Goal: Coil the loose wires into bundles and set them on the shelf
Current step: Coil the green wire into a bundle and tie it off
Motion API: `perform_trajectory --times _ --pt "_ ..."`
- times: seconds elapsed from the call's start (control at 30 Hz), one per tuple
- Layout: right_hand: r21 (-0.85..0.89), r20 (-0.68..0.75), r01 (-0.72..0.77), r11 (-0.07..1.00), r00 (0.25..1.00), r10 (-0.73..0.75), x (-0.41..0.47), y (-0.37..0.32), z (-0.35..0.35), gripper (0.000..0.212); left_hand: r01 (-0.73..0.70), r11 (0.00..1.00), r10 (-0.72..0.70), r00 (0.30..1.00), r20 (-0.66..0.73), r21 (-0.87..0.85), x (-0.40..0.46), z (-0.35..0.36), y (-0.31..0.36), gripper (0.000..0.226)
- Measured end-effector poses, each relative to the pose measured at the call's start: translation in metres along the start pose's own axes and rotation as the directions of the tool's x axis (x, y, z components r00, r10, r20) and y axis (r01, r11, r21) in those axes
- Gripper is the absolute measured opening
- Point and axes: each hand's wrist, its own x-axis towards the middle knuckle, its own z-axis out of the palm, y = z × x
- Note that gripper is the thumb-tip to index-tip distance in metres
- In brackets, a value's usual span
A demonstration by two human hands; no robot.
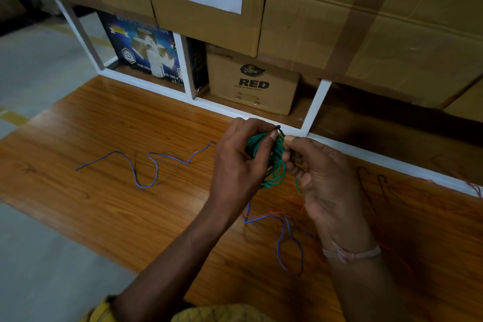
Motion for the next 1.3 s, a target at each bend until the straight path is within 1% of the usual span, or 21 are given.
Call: perform_trajectory --times 0.3,0.4,0.6,0.77,0.93,1.3 --pt "0.017 -0.020 -0.005 1.000 1.000 0.006 -0.0010 0.0016 0.0011 0.019 -0.004 1.000 0.003 1.000 0.014 0.027 0.0006 0.0006 0.0009 0.009" --pt "0.025 -0.022 -0.006 1.000 1.000 0.007 -0.0011 0.0021 0.0012 0.017 0.015 1.000 -0.015 1.000 0.018 0.016 0.0004 0.0005 0.0001 0.005" --pt "0.016 -0.032 -0.014 1.000 0.999 0.014 -0.0012 0.0034 0.0023 0.020 0.044 0.999 -0.044 0.999 0.028 -0.017 -0.0006 0.0005 -0.0017 0.003" --pt "0.014 -0.040 -0.014 1.000 0.999 0.015 -0.0019 0.0038 0.0032 0.017 0.088 0.994 -0.086 0.996 0.029 -0.062 -0.0008 0.0010 -0.0048 0.003" --pt "0.011 -0.036 -0.016 1.000 0.999 0.016 -0.0027 0.0040 0.0039 0.018 0.080 0.995 -0.078 0.997 0.026 -0.055 -0.0004 0.0005 -0.0071 0.006" --pt "-0.021 -0.042 -0.005 1.000 0.999 0.005 -0.0012 0.0056 0.0029 0.016 0.096 0.994 -0.095 0.995 0.028 -0.061 -0.0016 0.0004 -0.0061 0.003"
